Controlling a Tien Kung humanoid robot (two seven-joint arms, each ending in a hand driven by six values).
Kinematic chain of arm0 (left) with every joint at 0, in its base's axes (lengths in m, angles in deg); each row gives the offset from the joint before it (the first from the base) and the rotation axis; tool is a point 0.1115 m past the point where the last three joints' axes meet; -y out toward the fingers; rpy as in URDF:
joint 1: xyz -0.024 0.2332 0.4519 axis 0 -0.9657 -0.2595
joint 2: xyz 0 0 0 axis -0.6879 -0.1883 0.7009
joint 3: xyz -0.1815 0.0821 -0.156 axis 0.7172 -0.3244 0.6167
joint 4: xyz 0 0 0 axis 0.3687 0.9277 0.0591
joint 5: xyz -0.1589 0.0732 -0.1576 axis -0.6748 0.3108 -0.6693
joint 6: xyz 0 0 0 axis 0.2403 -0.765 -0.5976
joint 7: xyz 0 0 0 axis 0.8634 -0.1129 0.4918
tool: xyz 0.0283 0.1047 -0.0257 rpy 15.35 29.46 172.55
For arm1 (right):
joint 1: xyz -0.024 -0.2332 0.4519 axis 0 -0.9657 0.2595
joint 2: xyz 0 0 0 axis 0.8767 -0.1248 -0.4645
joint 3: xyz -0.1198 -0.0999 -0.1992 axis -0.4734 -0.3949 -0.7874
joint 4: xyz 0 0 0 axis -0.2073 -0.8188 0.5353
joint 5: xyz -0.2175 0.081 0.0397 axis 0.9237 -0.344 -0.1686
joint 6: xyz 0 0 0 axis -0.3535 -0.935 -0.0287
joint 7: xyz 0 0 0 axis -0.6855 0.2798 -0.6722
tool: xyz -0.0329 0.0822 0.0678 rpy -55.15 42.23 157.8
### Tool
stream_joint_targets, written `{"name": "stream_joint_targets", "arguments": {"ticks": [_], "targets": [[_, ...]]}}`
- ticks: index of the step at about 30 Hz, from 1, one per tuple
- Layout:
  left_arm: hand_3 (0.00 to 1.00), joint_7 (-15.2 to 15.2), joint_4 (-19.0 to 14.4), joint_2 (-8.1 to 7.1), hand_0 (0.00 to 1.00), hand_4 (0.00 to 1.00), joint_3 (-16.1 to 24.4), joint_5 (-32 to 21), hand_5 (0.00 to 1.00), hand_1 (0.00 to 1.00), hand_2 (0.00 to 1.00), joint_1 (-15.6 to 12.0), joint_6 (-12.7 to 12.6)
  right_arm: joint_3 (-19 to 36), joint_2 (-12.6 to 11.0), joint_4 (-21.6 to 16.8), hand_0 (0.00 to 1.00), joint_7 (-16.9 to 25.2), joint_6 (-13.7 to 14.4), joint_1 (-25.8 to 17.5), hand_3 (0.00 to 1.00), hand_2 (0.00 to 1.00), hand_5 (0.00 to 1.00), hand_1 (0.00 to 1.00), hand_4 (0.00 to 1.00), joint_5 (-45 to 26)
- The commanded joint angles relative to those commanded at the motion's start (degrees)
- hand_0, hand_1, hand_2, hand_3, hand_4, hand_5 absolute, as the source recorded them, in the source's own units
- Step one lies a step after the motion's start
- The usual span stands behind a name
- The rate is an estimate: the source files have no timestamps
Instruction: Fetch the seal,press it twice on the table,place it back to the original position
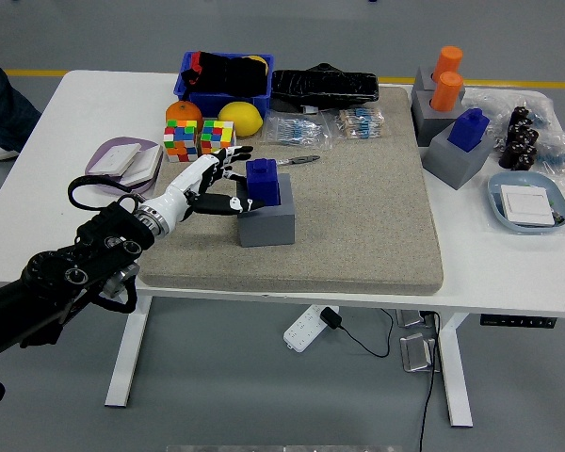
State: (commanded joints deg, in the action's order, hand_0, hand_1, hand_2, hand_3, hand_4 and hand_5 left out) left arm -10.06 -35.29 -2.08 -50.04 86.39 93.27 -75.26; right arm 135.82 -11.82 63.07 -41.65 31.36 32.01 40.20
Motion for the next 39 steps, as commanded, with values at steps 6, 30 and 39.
{"name": "stream_joint_targets", "arguments": {"ticks": [6, 30, 39], "targets": [[0.968, 0.28, -0.22, -0.17, 0.998, 0.998, 0.38, -0.32, 0.329, 0.998, 0.994, 0.02, 0.22, -0.06, -0.05, -0.01, 0.783, 0.02, 0.01, -0.05, 0.678, 0.67, 0.582, 0.663, 0.818, -0.02], [0.952, 0.08, -3.36, -1.84, 0.998, 0.998, 5.12, -1.51, 0.369, 0.998, 0.951, 0.68, 1.3, 0.78, 0.06, 0.04, 0.783, 0.03, -0.03, -0.03, 0.678, 0.669, 0.582, 0.662, 0.818, 0.23], [0.943, -0.07, -1.41, -3.43, 0.998, 0.998, 9.51, -1.02, 0.368, 0.996, 0.949, 0.09, 1.08, 1.22, 0.16, 0.04, 0.783, 0.01, 0.01, 0.02, 0.677, 0.67, 0.58, 0.662, 0.819, 0.33]]}}
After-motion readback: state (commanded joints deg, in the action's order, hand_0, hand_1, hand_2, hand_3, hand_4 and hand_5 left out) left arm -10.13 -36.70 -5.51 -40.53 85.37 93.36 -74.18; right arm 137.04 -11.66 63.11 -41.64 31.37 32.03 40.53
